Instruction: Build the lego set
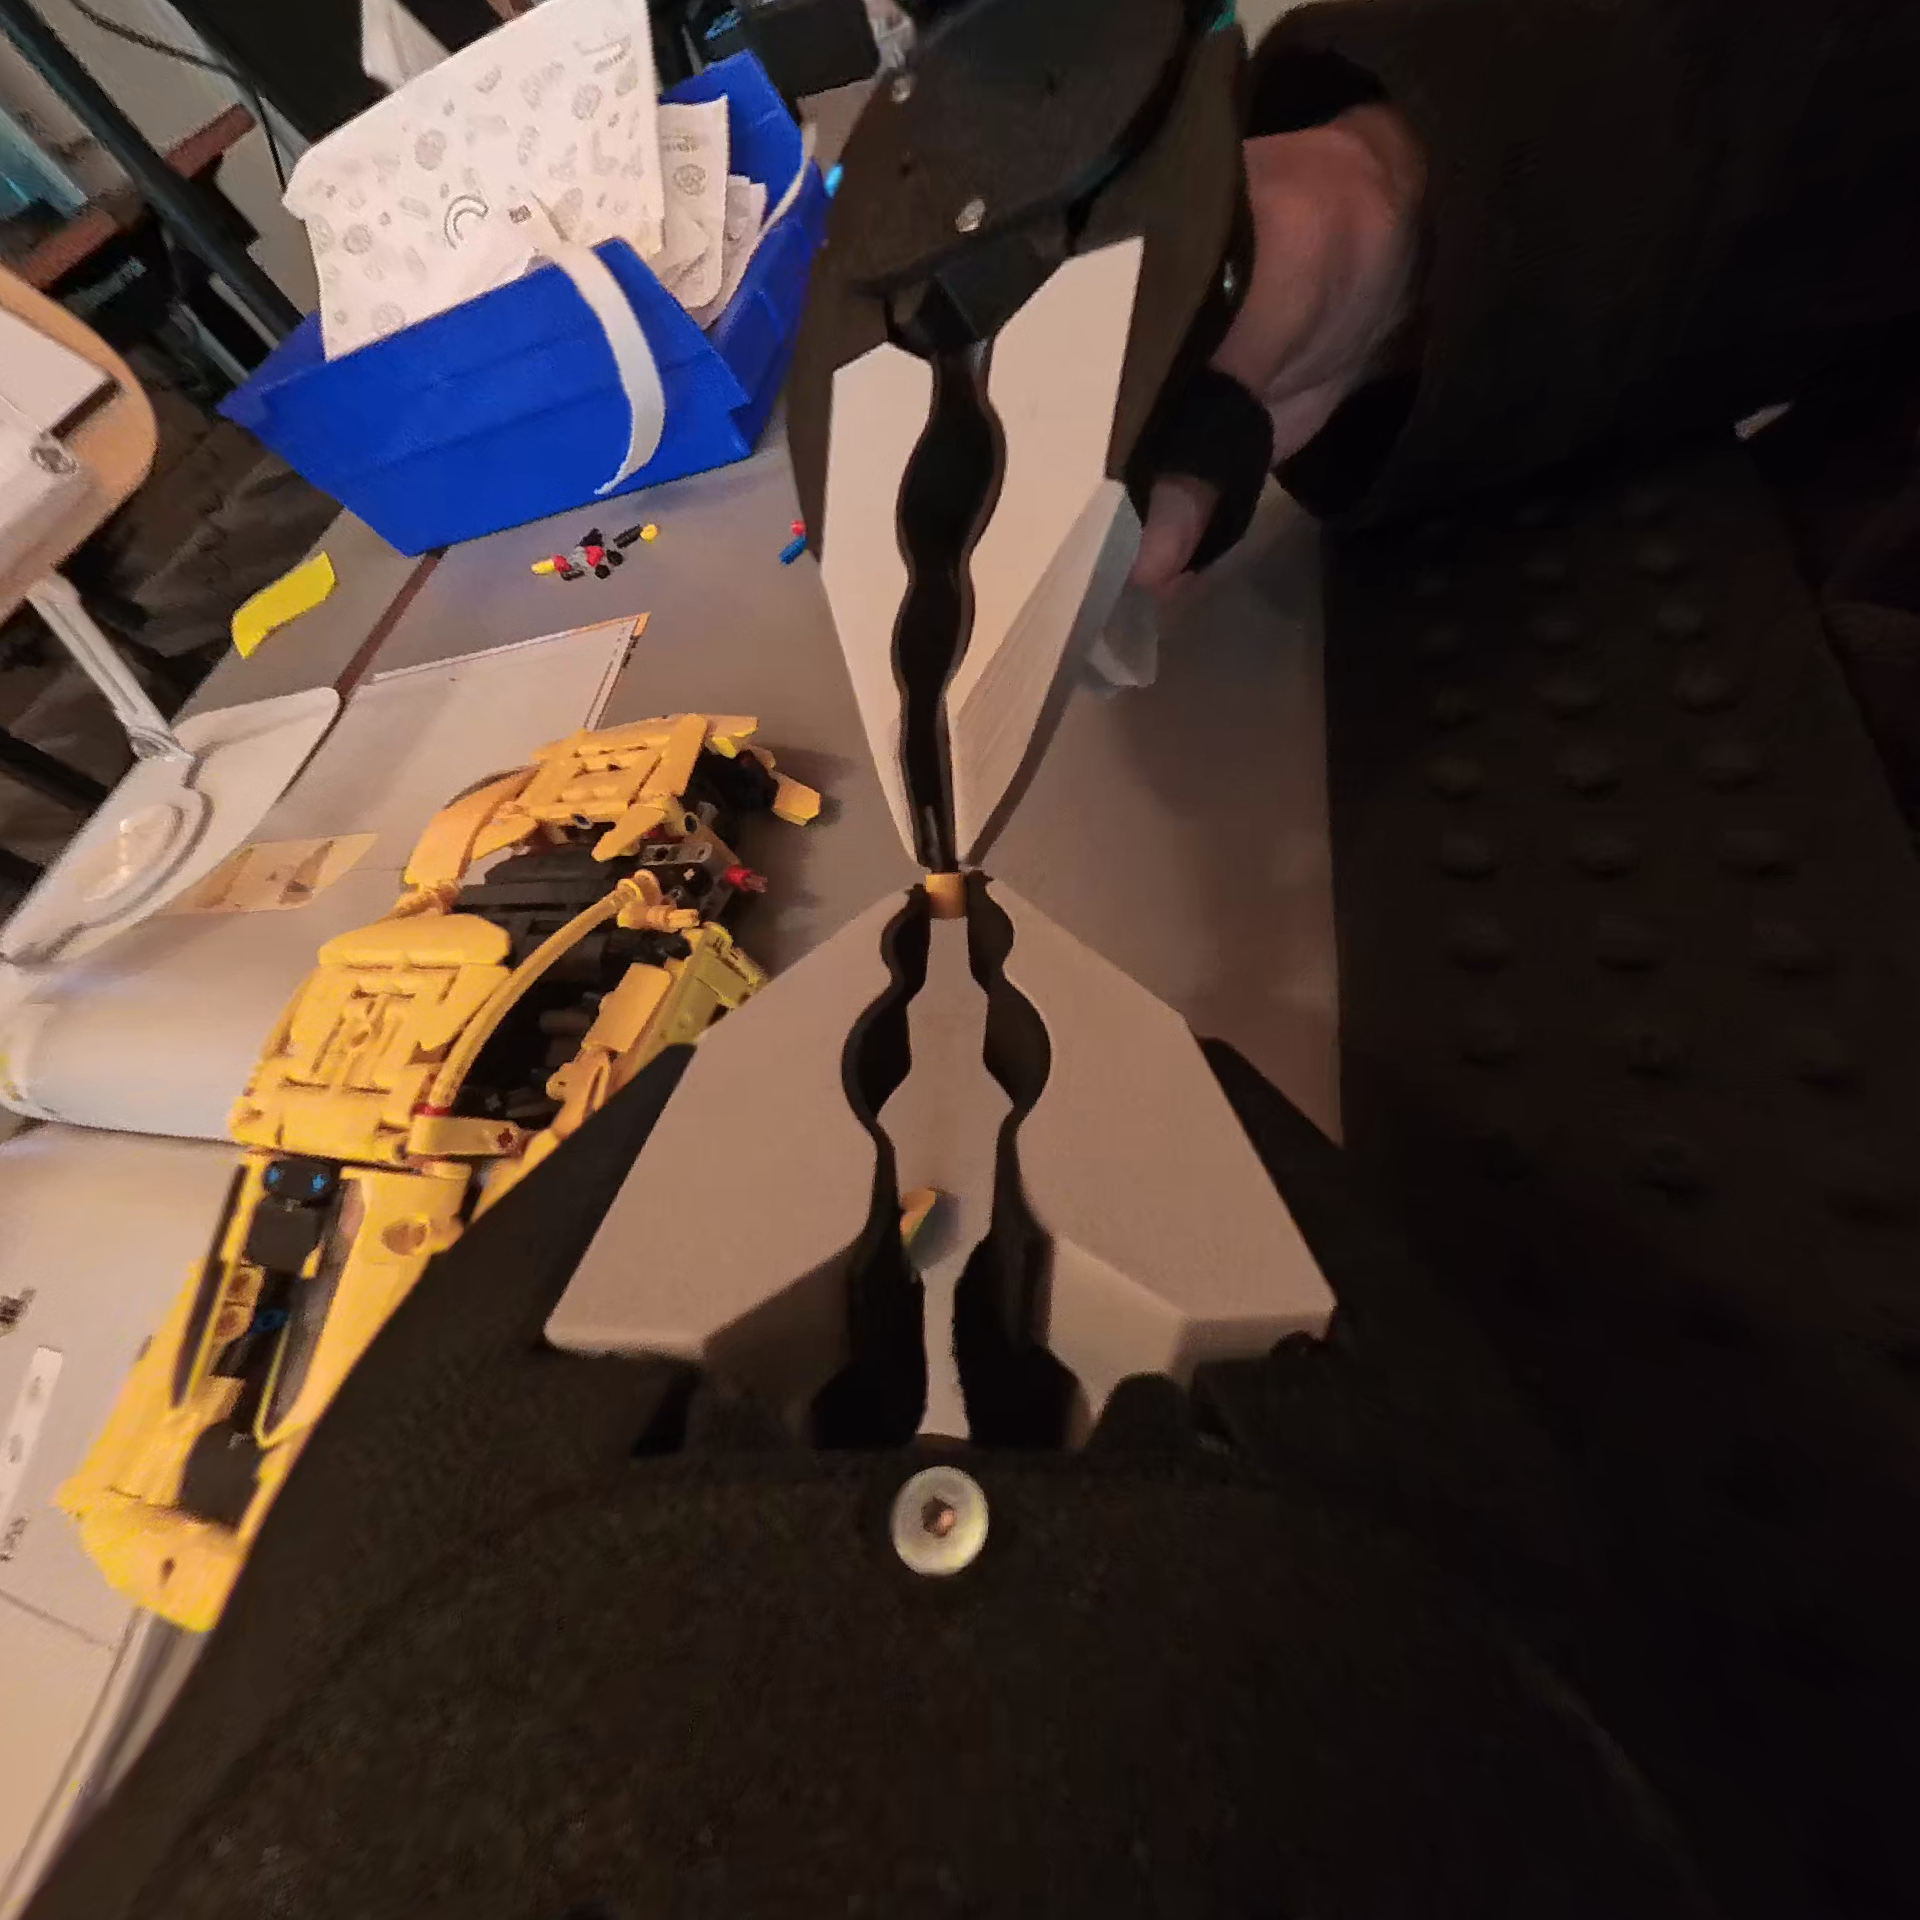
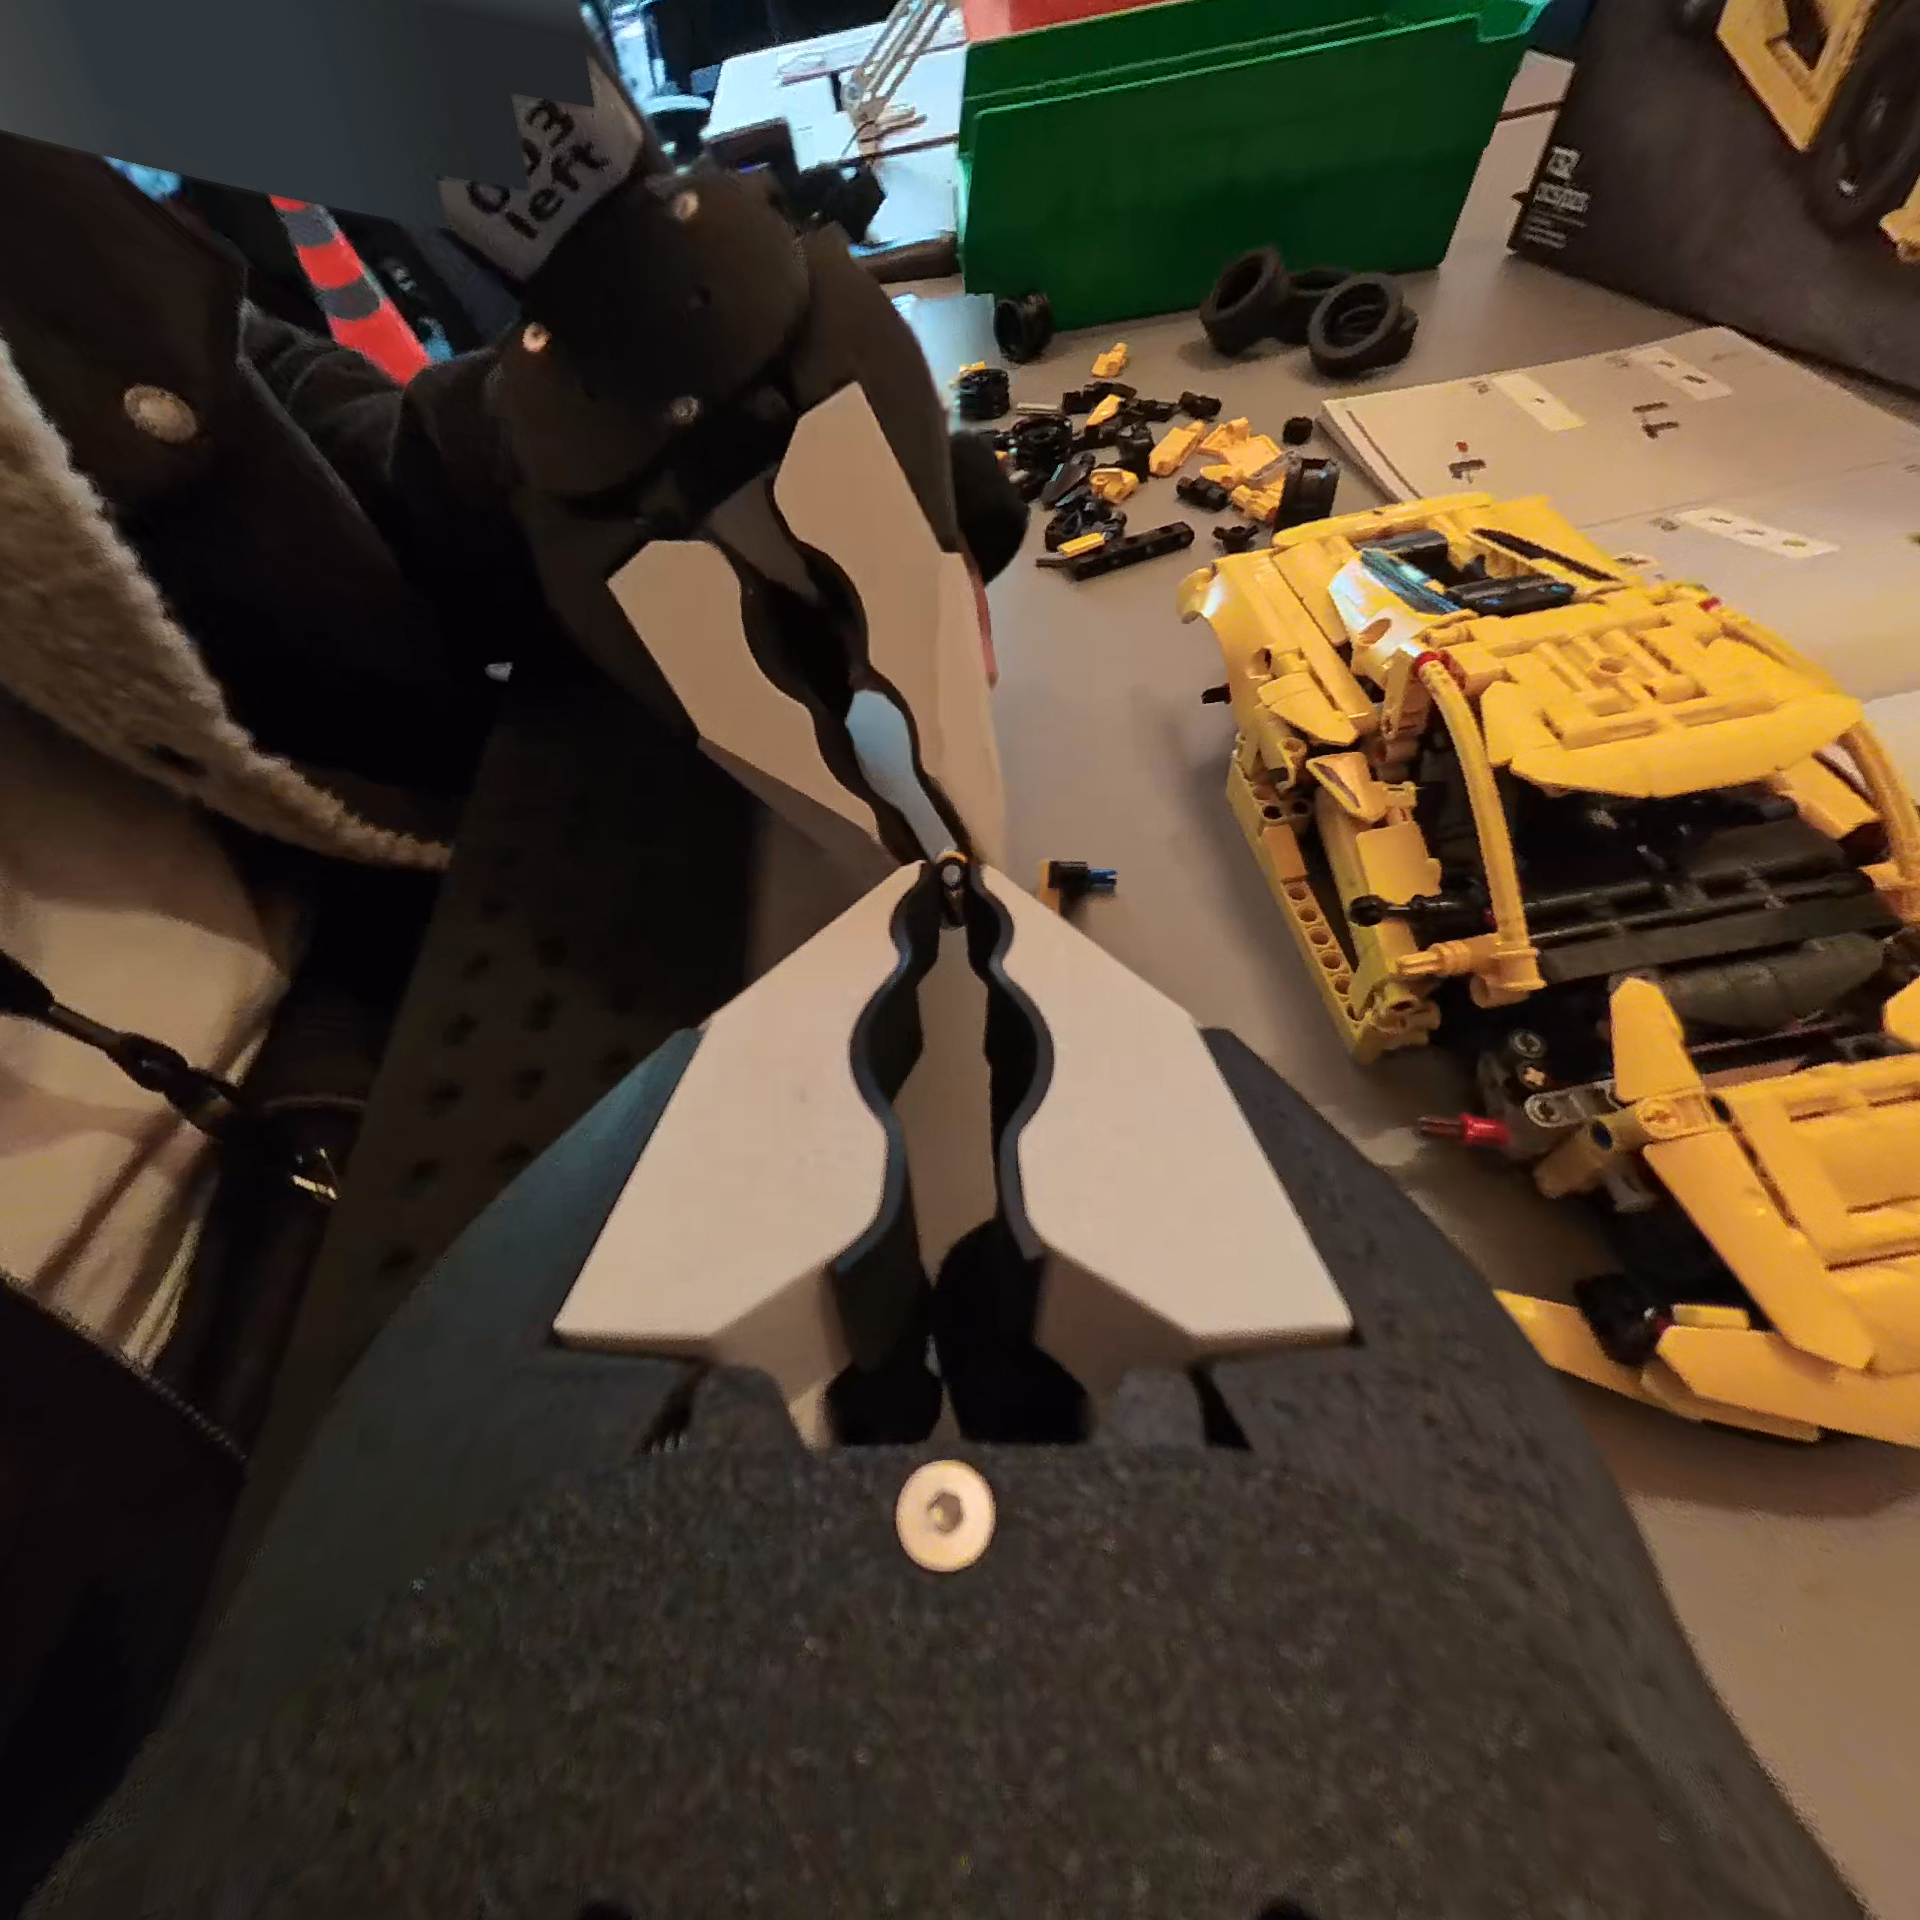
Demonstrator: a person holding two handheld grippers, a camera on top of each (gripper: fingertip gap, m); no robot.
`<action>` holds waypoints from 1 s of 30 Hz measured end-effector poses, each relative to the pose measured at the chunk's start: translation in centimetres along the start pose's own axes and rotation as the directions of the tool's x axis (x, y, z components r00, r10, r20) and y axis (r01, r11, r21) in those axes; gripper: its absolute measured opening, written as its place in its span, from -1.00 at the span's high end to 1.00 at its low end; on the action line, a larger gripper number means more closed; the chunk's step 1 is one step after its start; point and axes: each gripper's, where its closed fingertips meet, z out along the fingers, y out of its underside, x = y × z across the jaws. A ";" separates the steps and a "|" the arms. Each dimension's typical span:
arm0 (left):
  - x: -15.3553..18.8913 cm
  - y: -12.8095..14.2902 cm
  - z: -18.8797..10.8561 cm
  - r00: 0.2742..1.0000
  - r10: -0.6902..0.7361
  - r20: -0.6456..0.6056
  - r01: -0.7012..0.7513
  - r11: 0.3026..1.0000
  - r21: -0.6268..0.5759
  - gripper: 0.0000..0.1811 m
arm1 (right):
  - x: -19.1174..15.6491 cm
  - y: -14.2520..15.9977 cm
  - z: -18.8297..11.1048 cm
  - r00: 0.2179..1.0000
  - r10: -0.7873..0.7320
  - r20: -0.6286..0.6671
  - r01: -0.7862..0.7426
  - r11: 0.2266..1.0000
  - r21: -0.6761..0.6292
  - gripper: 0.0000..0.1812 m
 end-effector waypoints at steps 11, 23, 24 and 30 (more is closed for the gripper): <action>-0.7 -0.7 -0.5 0.959 -0.258 -0.117 0.269 0.959 0.088 0.92 | 1.0 -1.0 -0.3 0.998 0.004 -0.065 0.000 0.998 0.058 0.82; -3.0 -2.9 -2.5 0.578 -0.669 -0.467 0.802 0.572 0.174 0.93 | 1.9 -4.2 0.7 0.635 -0.541 -0.552 0.550 0.818 -0.170 0.62; -3.0 -2.8 -2.6 0.569 -0.672 -0.474 0.809 0.563 0.172 0.93 | 1.9 -4.4 0.6 0.657 -0.518 -0.547 0.536 0.832 -0.144 0.62; -2.1 -2.5 -2.2 0.526 -0.680 -0.511 0.823 0.558 0.105 0.93 | 1.3 -3.9 0.7 0.691 -0.524 -0.499 0.539 0.833 -0.128 0.73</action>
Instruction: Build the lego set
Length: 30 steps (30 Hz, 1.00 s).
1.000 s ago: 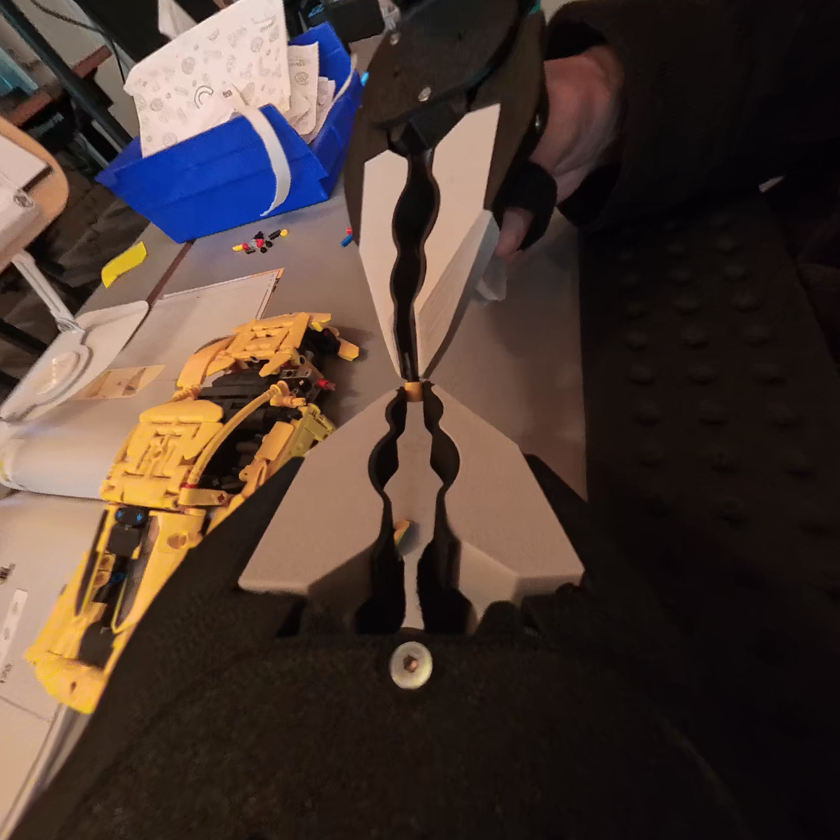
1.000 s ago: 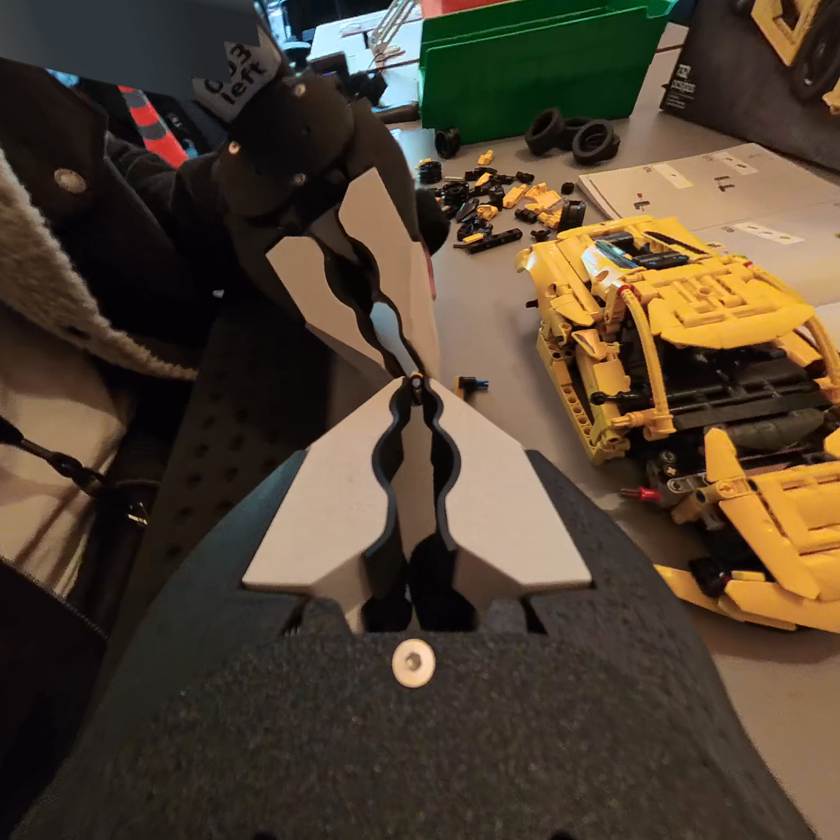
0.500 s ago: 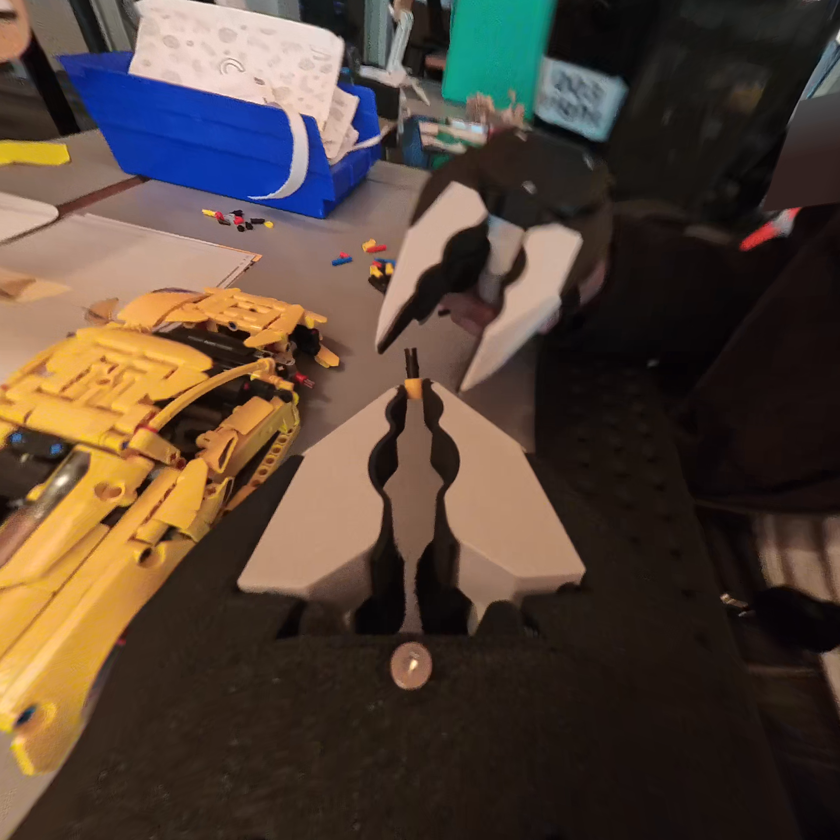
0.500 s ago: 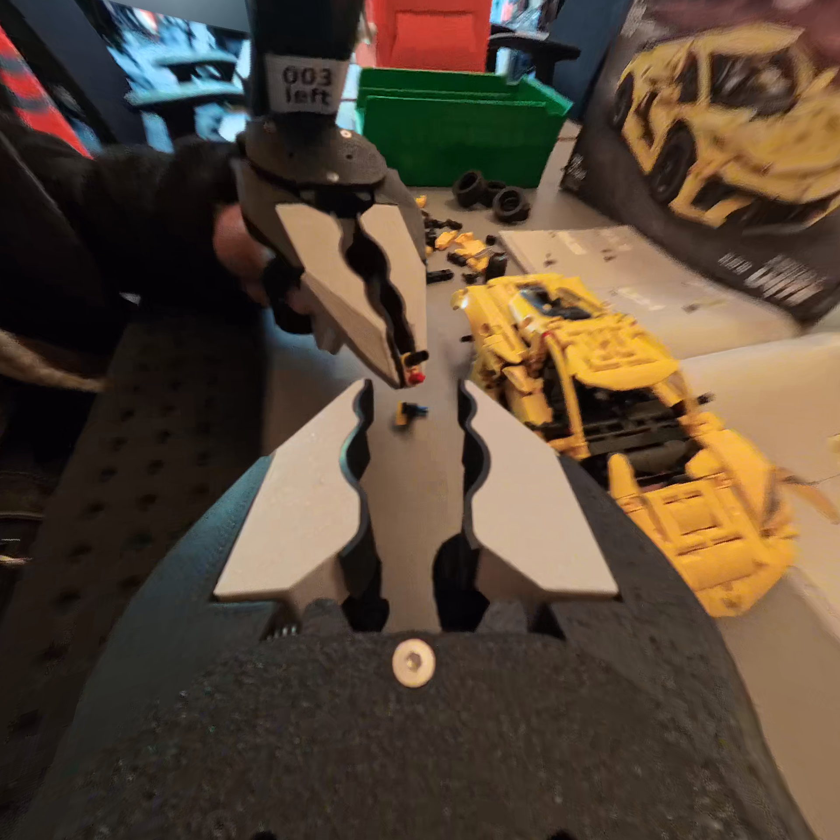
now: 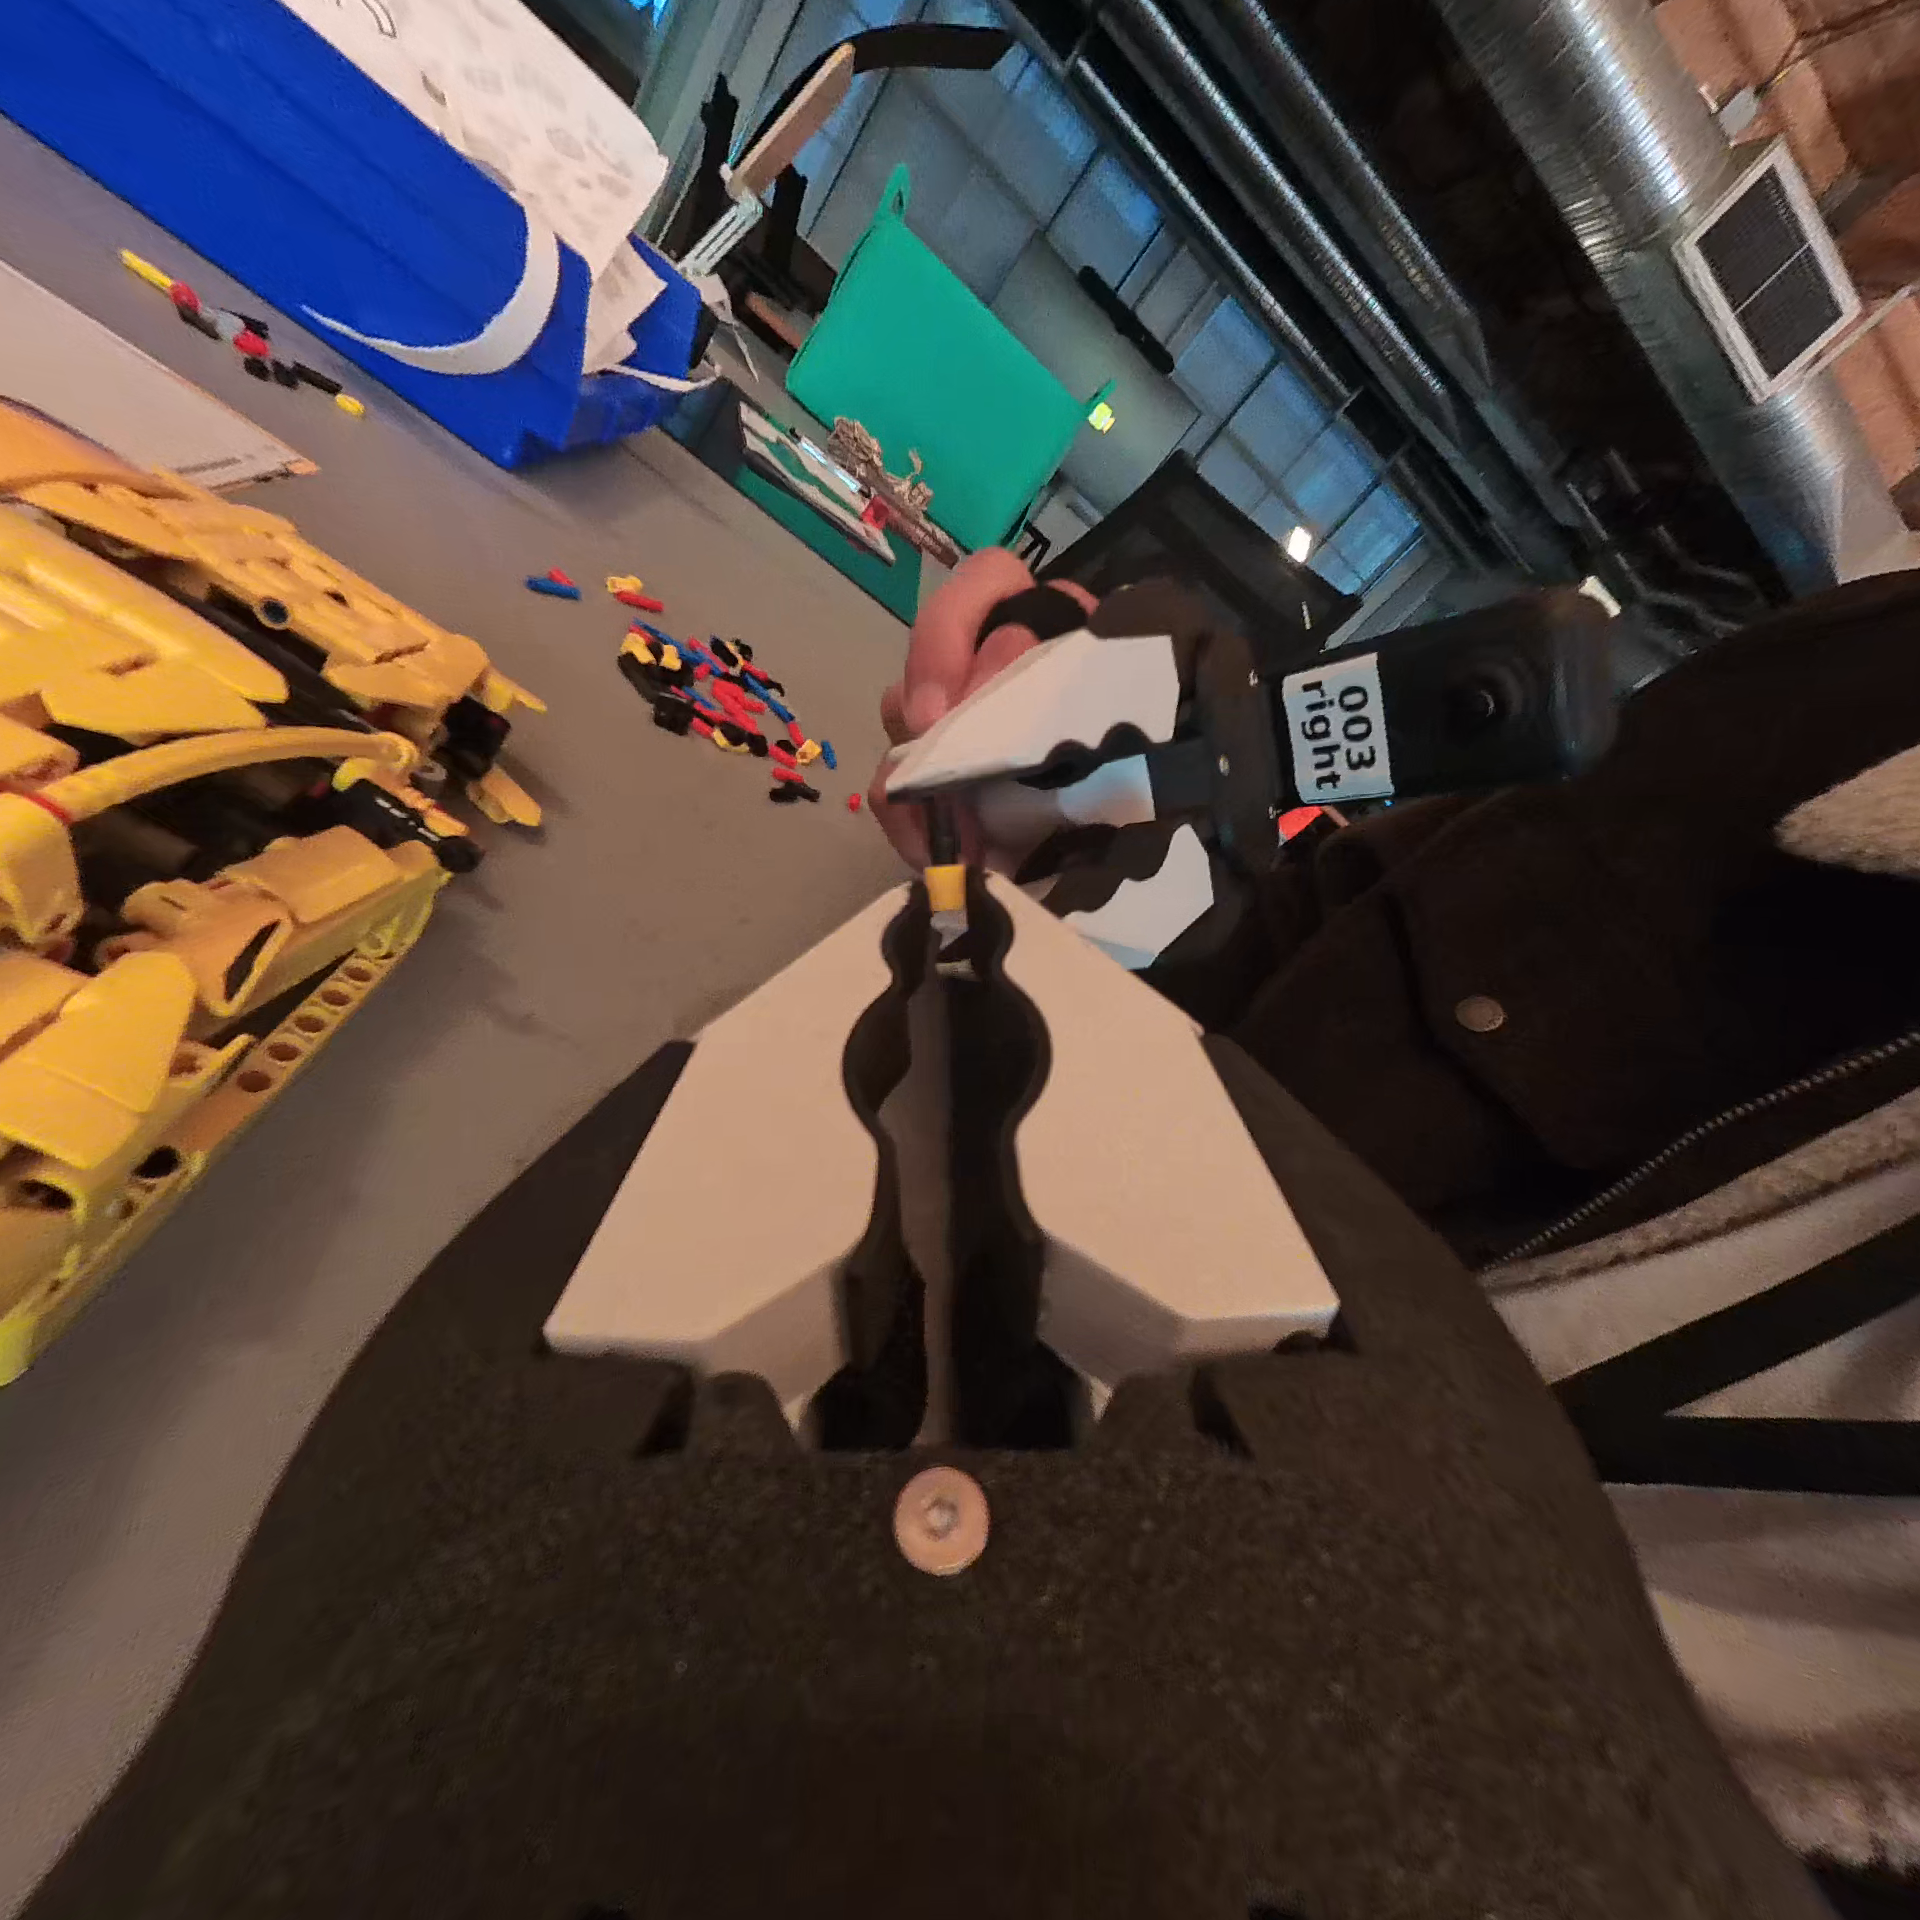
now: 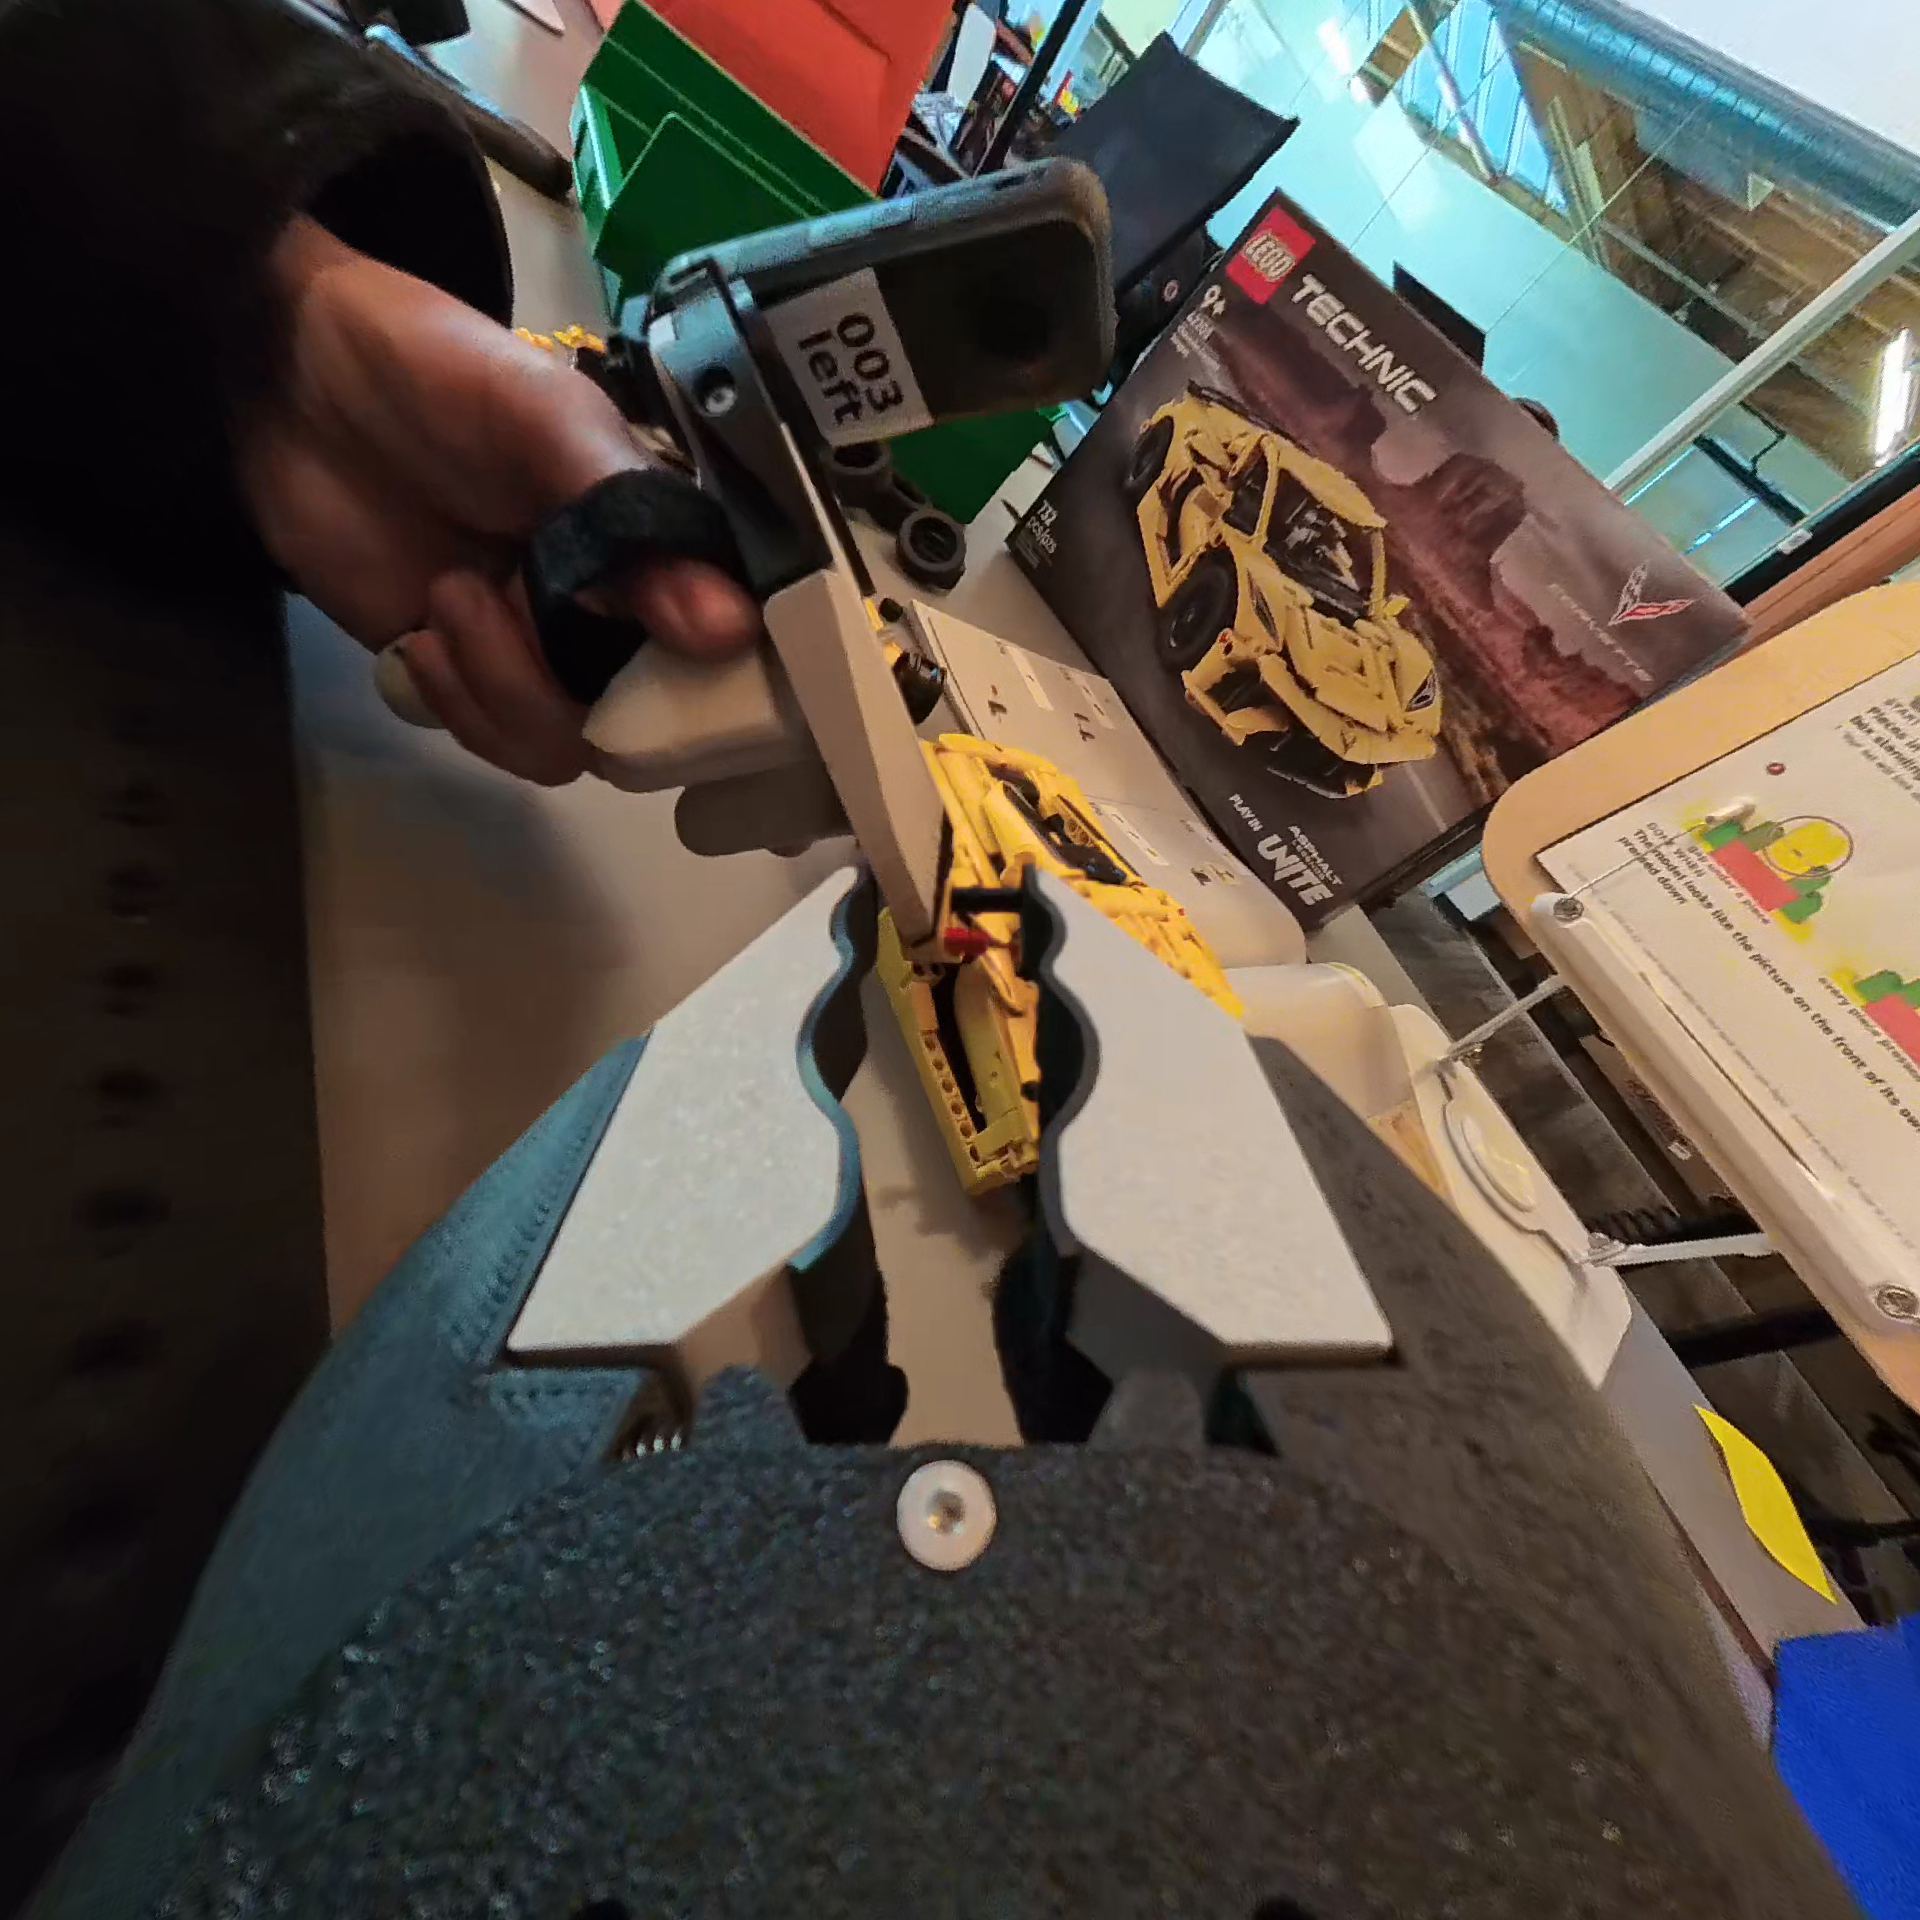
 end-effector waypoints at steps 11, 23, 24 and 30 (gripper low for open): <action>0.0 0.2 0.1 0.998 -0.057 -0.029 0.057 0.998 -0.003 0.93 | -0.4 0.3 0.0 0.998 0.022 0.060 -0.021 1.000 -0.020 0.80; -5.6 -7.6 -9.7 0.836 0.175 0.520 -0.318 0.927 0.200 0.93 | 6.0 3.6 -2.3 0.789 0.615 -0.022 -0.611 0.787 0.081 0.58; -6.7 -8.4 -11.8 0.751 0.197 0.631 -0.384 0.907 0.174 0.93 | 6.7 3.9 -2.5 0.749 0.662 -0.020 -0.657 0.747 0.098 0.62; -10.5 -7.9 -15.5 0.596 0.156 0.788 -0.368 0.925 0.095 0.93 | 8.2 6.3 -2.4 0.547 0.837 0.010 -0.833 0.543 0.107 0.63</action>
